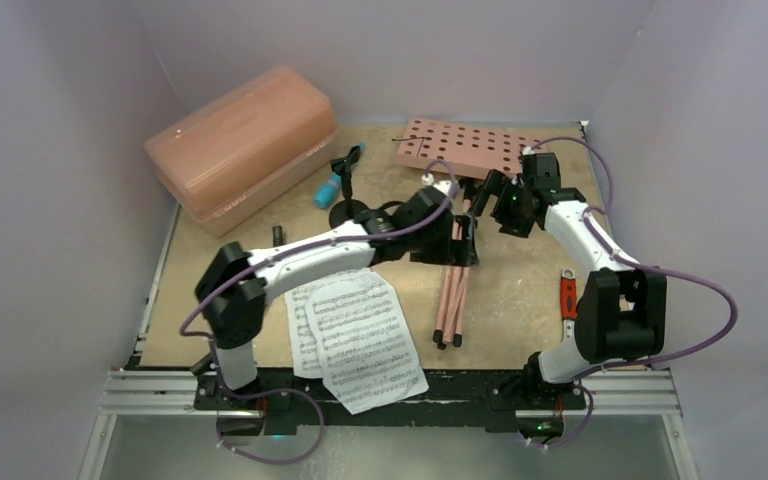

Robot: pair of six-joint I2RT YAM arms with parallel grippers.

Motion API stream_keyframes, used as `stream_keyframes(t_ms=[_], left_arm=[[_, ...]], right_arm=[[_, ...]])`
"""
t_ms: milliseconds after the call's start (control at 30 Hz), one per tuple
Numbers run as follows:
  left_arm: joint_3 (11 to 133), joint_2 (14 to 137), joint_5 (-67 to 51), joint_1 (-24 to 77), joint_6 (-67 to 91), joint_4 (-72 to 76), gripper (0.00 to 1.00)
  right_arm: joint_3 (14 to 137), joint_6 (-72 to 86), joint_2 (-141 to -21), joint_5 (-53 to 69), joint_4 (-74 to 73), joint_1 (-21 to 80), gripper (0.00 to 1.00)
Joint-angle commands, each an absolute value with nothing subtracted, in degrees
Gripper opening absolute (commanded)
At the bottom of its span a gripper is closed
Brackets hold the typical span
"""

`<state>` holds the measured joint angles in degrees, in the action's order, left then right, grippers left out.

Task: Set up the instrument practice props

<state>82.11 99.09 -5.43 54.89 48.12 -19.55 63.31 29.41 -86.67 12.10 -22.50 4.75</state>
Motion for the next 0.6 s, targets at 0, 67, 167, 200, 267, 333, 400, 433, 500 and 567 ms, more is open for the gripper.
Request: stream_keyframes(t_ms=[0, 67, 167, 200, 267, 333, 400, 433, 500, 567], left_arm=[[91.56, 108.03, 4.78, 59.41, 45.92, -34.21, 0.87], [93.81, 112.32, 5.73, 60.66, 45.53, -36.0, 0.88], [96.12, 116.55, 3.58, 61.31, 43.98, -36.9, 0.88], [97.08, 117.69, 3.41, 61.54, 43.53, -37.21, 0.88], [98.65, 119.77, 3.36, 61.83, 42.48, -38.13, 0.88], [99.48, 121.4, 3.72, 62.21, 41.55, -38.47, 0.88], [99.82, 122.95, 4.1, 62.44, 40.96, -38.7, 0.88], [100.03, 123.59, 4.37, 62.54, 40.66, -39.05, 0.87], [100.13, 124.29, 4.61, 62.58, 40.0, -39.81, 0.8], [99.76, 124.24, 4.88, 62.66, 39.53, -40.3, 0.75]], right_arm=[[63.68, 28.15, -85.6, 6.71, -25.22, 4.22, 0.98], [63.39, 27.91, -86.26, 5.75, -25.65, 4.21, 0.98], [62.97, 27.91, -86.97, 6.0, -25.31, 4.14, 0.98], [62.91, 27.91, -87.15, 6.17, -25.07, 4.12, 0.98], [62.96, 27.95, -87.56, 6.61, -24.75, 4.07, 0.98], [63.34, 27.93, -87.99, 7.12, -24.57, 4.13, 0.98], [63.81, 27.73, -88.42, 7.41, -24.62, 4.08, 0.98], [64.07, 27.72, -88.62, 7.61, -24.63, 4.13, 0.98], [64.75, 27.44, -88.91, 8.0, -24.65, 4.13, 0.98], [65.49, 26.45, -89.23, 8.45, -24.51, 4.12, 0.98]])
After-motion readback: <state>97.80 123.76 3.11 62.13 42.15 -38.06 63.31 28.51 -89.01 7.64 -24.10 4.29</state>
